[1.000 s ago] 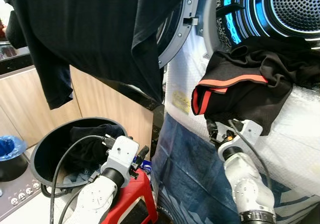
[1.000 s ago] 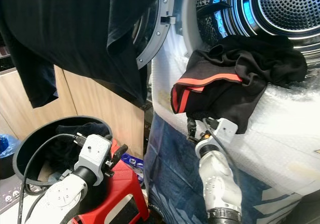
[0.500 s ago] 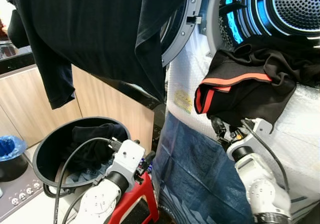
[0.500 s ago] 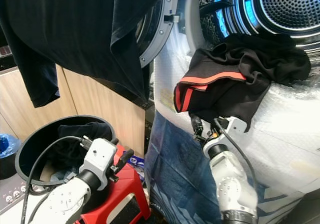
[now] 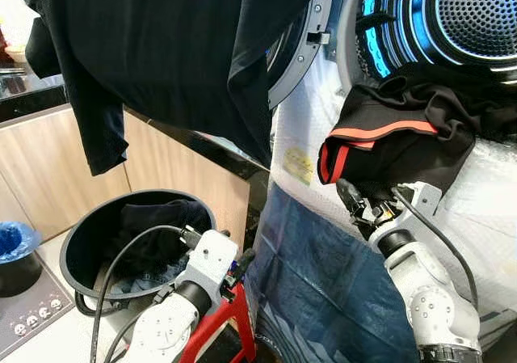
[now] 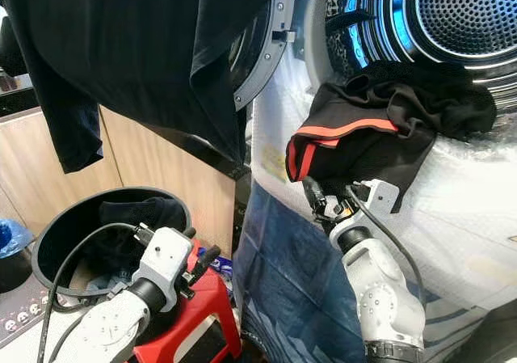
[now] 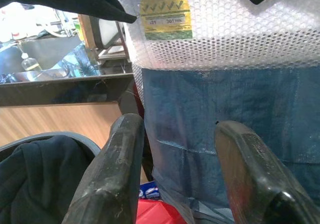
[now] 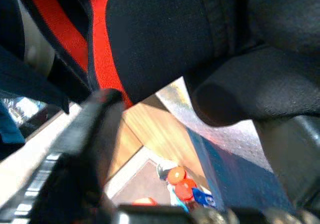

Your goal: Clothes washing

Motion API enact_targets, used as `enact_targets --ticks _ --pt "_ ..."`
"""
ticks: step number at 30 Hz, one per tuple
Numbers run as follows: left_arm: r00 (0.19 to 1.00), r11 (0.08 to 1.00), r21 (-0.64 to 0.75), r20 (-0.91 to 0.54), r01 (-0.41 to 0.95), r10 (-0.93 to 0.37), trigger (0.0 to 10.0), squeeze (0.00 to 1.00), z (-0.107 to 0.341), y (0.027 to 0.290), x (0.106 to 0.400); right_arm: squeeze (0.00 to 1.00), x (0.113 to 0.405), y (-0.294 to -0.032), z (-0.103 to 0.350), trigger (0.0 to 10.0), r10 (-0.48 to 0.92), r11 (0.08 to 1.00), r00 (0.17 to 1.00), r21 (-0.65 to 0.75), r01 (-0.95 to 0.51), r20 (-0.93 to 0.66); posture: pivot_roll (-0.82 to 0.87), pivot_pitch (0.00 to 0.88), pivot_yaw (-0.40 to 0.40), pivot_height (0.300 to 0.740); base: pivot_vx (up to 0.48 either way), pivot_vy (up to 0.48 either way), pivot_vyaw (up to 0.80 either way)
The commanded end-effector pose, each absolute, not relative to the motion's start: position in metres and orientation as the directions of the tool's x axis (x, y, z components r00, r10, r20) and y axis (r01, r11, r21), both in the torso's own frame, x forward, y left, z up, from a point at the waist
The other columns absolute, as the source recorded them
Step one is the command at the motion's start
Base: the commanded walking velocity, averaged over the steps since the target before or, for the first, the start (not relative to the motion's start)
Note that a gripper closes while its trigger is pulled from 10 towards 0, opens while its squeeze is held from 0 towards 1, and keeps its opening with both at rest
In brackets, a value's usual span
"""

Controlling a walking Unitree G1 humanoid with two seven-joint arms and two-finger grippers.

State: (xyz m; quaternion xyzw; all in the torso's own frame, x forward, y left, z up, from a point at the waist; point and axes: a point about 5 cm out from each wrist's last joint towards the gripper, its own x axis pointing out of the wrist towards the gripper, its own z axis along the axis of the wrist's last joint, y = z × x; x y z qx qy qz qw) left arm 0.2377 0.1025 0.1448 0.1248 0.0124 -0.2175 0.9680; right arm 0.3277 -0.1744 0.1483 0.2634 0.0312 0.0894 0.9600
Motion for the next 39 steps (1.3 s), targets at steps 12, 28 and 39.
enact_targets --ticks 12,28,39 --pt "0.908 0.874 0.25 -0.072 0.417 -0.412 10.0 0.0 0.148 0.1 0.237 0.0 0.335 -0.17 0.146 0.0 0.071 0.821 0.996 0.57 -0.031 -0.048 0.1 0.0 -0.075 0.74 0.0 0.0 0.0" --pt "0.904 0.872 0.242 -0.075 0.426 -0.421 10.0 0.0 0.148 0.097 0.235 0.0 0.338 -0.178 0.149 0.0 -0.009 0.802 0.999 0.596 0.033 -0.044 0.09 0.0 -0.07 0.74 0.0 0.0 0.0" --pt "0.903 0.871 0.24 -0.079 0.429 -0.423 10.0 0.0 0.148 0.098 0.234 0.0 0.336 -0.187 0.148 0.4 -0.001 0.833 0.999 0.552 0.021 -0.035 0.09 0.0 -0.066 0.74 0.0 0.0 0.0"
